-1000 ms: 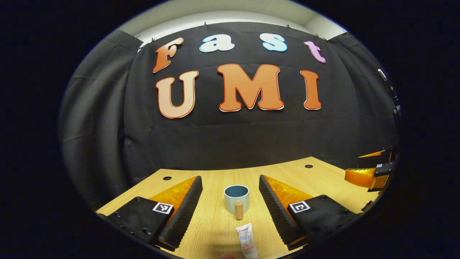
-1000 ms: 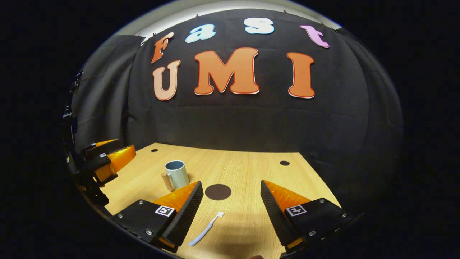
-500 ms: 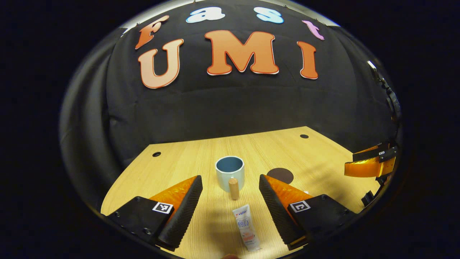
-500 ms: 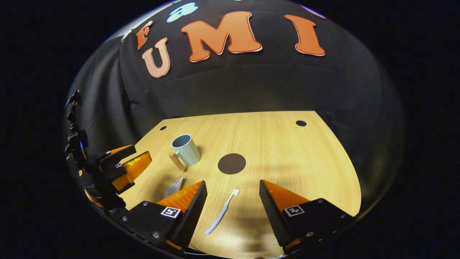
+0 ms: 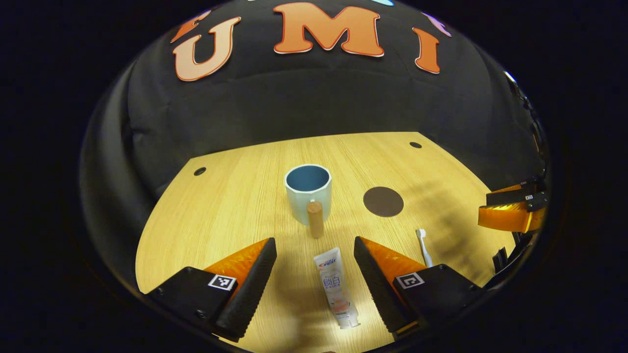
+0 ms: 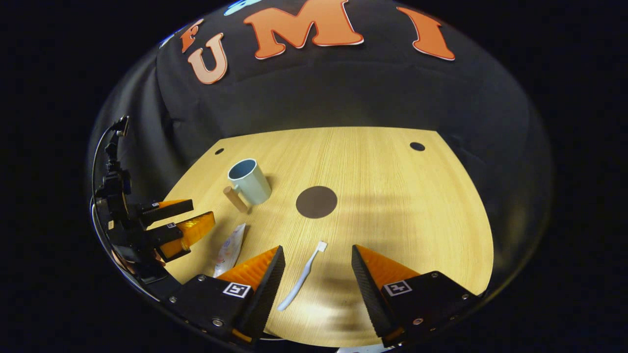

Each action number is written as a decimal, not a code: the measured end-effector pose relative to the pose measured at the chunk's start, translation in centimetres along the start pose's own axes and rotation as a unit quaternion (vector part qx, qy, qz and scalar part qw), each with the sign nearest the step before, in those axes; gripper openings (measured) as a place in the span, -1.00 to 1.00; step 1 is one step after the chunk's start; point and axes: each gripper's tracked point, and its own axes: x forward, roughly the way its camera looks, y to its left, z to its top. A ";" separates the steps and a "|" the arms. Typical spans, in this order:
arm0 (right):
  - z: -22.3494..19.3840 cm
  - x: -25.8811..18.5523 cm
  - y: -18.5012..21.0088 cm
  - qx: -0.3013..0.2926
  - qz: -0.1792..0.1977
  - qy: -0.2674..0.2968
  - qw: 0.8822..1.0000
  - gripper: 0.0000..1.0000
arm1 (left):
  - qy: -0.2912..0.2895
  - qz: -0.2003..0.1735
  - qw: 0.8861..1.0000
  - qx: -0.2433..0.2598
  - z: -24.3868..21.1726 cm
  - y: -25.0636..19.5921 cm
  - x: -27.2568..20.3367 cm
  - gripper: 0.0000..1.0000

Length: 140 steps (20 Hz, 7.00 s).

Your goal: Put the toothbrush and toothpaste on the desktop into the cup, then pick up the cup and place it on the coaster on the desktop.

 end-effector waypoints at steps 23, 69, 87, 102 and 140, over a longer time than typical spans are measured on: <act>-8.4 7.3 2.5 0.001 0.019 0.165 0.986 0.41 | 0.241 -0.062 0.965 -0.081 -8.2 -3.4 0.9 0.17; -0.1 2.2 0.6 -0.070 0.016 -0.066 0.995 -0.91 | -0.098 -0.012 0.994 -0.037 2.0 0.5 -2.7 -0.55; 8.7 -0.1 -0.1 -0.057 0.020 -0.297 0.953 -0.91 | -0.356 0.002 0.930 -0.095 13.8 5.3 -5.2 -0.56; 15.0 -3.3 0.0 -0.106 0.013 -0.424 0.899 -0.91 | -0.376 -0.043 0.918 -0.118 16.5 5.8 2.5 -0.55; 22.1 4.2 13.1 -0.018 0.186 -0.475 0.860 -0.92 | -0.330 0.021 0.939 -0.100 7.5 13.0 0.4 0.66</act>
